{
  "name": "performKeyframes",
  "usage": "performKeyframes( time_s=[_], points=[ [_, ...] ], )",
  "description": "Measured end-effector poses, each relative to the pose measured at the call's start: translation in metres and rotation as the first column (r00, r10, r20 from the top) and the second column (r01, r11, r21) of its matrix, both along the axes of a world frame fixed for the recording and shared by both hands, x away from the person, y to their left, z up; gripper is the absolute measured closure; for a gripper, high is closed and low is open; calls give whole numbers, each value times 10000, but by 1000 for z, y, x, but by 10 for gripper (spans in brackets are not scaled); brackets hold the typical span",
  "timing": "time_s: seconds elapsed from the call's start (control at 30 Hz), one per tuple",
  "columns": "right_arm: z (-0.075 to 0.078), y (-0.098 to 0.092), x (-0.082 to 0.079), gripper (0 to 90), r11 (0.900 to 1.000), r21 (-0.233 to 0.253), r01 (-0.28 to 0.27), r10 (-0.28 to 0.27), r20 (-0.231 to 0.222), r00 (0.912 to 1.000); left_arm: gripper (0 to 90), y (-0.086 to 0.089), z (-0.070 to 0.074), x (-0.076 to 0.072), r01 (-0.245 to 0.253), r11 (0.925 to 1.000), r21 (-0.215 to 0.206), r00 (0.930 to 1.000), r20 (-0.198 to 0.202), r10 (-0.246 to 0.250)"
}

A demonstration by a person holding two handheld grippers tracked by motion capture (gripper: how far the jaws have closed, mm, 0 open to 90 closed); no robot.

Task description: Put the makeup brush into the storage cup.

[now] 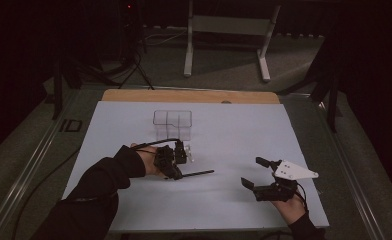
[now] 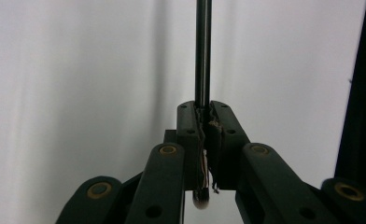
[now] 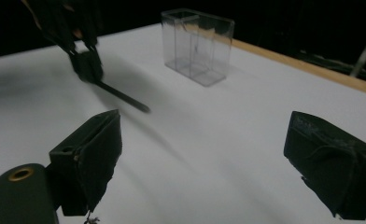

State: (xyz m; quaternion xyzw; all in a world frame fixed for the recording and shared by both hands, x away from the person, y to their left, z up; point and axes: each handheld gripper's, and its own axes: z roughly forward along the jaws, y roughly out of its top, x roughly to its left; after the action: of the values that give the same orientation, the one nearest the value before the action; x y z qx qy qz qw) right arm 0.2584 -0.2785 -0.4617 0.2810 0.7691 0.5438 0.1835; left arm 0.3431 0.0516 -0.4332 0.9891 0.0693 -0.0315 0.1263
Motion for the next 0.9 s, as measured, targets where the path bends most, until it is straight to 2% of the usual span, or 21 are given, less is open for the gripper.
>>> performKeyframes(
  time_s=[0.07,0.13,0.23,0.3,0.33,0.37,0.43,0.53,0.57,0.67,0.7,0.77,0.8,0.87,0.9],
  points=[
    [5,0,-2,115,9996,-274,78,-67,422,9991,856,-3,0,1,-19,10000,-48,9999,-131,19],
    [12,2,-5,115,9959,-899,49,28,863,9963,856,-7,-1,2,-59,10000,61,9999,-95,59],
    [22,8,-7,116,9871,-1603,-3,223,1359,9905,856,-12,-2,4,52,9999,114,9999,-137,-50],
    [26,14,-8,133,9766,-2146,-112,491,1723,9838,856,-15,-1,4,82,9999,85,9999,-125,-81],
    [28,16,-9,136,9692,-2456,-169,656,1917,9793,856,-16,-1,4,120,9999,106,9996,-247,-117],
    [30,19,-10,142,9589,-2831,-179,828,2188,9723,856,-17,-1,3,155,9998,154,9998,-157,-153],
    [33,25,-12,144,9352,-3539,76,977,2787,9554,855,-18,-1,4,112,9998,186,9996,-247,-108],
    [38,31,-12,215,8990,-4380,41,1438,3039,9418,856,-20,-2,3,99,9998,166,9996,-255,-95],
    [39,33,-11,235,8901,-4557,-106,1641,2987,9401,855,-21,-2,4,66,9998,189,9997,-241,-61],
    [40,39,-10,266,8728,-4870,-315,1966,2919,9360,855,-23,-1,4,134,9998,156,9994,-331,-128],
    [40,42,-9,269,8668,-4971,-398,2046,2817,9374,856,-23,-1,4,181,9997,170,9989,-430,-174],
    [37,48,-7,297,8561,-5094,-875,2309,2255,9465,856,-25,0,3,188,9997,176,9992,-344,-182],
    [36,50,-6,338,8460,-5204,-1159,2487,1928,9492,855,-26,1,3,256,9995,179,9989,-402,-249],
    [32,55,-3,348,8259,-5373,-1706,2801,1284,9514,855,-28,3,4,297,9994,153,9988,-403,-291],
    [30,57,-1,360,8193,-5410,-1899,2863,989,9530,856,-29,4,3,339,9994,121,9987,-395,-334]
  ],
)
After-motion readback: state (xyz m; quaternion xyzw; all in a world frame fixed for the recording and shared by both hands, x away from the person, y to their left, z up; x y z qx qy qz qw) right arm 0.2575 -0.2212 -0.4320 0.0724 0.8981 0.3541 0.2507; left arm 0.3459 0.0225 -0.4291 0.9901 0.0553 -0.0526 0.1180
